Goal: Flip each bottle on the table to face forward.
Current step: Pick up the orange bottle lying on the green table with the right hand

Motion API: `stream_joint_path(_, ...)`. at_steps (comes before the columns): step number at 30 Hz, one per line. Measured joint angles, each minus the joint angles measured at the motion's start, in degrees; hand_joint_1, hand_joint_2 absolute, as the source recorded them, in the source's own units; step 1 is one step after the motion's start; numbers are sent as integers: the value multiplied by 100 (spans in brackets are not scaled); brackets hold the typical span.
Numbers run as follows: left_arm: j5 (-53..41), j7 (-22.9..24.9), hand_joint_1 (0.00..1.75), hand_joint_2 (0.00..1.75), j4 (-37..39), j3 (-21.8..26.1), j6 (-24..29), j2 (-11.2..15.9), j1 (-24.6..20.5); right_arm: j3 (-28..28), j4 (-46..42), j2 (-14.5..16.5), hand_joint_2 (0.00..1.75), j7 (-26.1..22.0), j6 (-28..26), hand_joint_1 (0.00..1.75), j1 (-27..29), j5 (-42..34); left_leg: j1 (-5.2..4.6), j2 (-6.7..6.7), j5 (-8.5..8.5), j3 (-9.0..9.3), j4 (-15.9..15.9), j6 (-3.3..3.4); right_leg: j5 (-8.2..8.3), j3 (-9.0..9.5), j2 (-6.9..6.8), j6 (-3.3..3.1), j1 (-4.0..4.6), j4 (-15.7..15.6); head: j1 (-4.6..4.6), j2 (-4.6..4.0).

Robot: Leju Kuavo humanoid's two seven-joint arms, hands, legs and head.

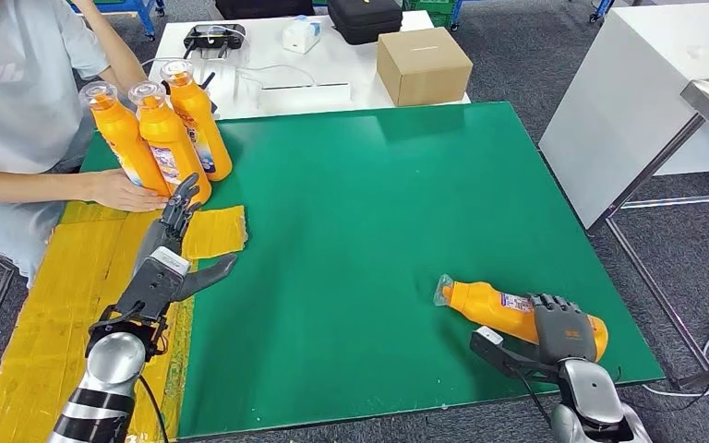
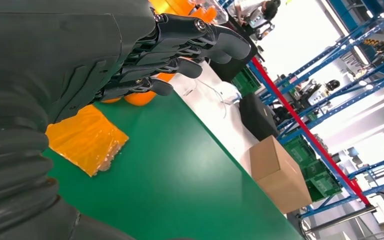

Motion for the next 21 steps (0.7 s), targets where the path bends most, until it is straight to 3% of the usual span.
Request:
stream_joint_path(3,325,135,0,175,3,-16,-293,3,9,-6,3,156,175,-344,-612,175,-24,-309,-2,0,0,-4,0,0,2,3,0,0,-1,1,2,0)
stream_joint_path(8,1723,331,0,175,72,-201,-1536,123,13,14,-216,827,175,-1654,-1928,175,-144,-1724,-2,18,5,-14,-1,-1,12,-19,5,-12,2,4,-4,0)
stream_joint_path(11,1863,317,0,175,142,-455,-1678,201,-36,74,-366,1127,175,-2063,-2402,175,-305,-2313,5,12,11,-24,-1,-2,12,-26,1,-17,7,5,-2,0)
stream_joint_path(21,1968,288,0,175,391,-1172,-1749,266,-353,248,-453,1672,175,-2649,-2634,175,-839,-3149,5,10,11,-49,-2,-3,12,-47,2,-17,7,6,-1,0)
